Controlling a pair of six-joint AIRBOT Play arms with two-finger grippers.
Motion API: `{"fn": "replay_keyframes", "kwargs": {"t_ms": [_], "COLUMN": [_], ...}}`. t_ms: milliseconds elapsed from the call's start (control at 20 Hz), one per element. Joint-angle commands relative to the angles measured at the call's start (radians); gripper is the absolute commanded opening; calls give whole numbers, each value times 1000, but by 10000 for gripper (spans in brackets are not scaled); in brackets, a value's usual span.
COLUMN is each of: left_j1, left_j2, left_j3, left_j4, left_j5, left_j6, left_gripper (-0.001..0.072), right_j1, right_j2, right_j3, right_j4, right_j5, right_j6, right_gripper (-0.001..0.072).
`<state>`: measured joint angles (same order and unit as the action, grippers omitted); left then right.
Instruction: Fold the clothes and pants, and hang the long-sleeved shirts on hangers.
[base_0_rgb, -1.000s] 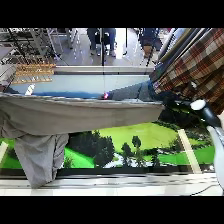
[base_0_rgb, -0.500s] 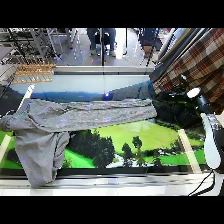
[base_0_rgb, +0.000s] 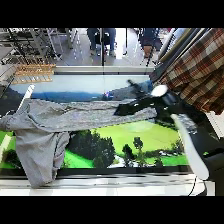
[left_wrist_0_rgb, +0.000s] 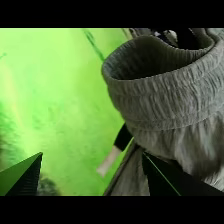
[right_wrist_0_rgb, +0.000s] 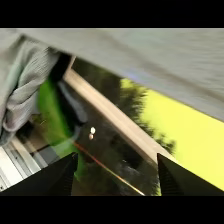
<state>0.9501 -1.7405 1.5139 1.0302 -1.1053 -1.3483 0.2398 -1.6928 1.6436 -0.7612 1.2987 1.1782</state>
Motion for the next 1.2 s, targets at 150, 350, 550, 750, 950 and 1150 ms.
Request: {"fn": "replay_keyframes", "kwargs": {"t_ms": [150,350,550,750,950,1150], "left_j1": [-52,-115,-160,-167,-164,-155], "left_j2": [-78,-116,-130,-130,-129,-90], "left_j3": [-11,-11,-10,-10,-10,-10], "left_j4": [-269,-335,-336,-336,-337,-328], "left_j5": [152,232,276,283,244,151], "left_j6": [19,23,23,21,21,109], "left_gripper": [714,714,690,328,44,17], "right_j1": [365,473,533,569,575,499], "right_j2": [-151,-287,-443,-609,-623,-458], "right_j3": [2,18,188,394,412,411], "right_j4": [-25,168,238,238,228,-277], "right_j5": [-271,-363,-383,-382,-412,-120], "right_j6": [207,207,209,324,348,396], "right_gripper": [586,586,585,573,107,24]}}
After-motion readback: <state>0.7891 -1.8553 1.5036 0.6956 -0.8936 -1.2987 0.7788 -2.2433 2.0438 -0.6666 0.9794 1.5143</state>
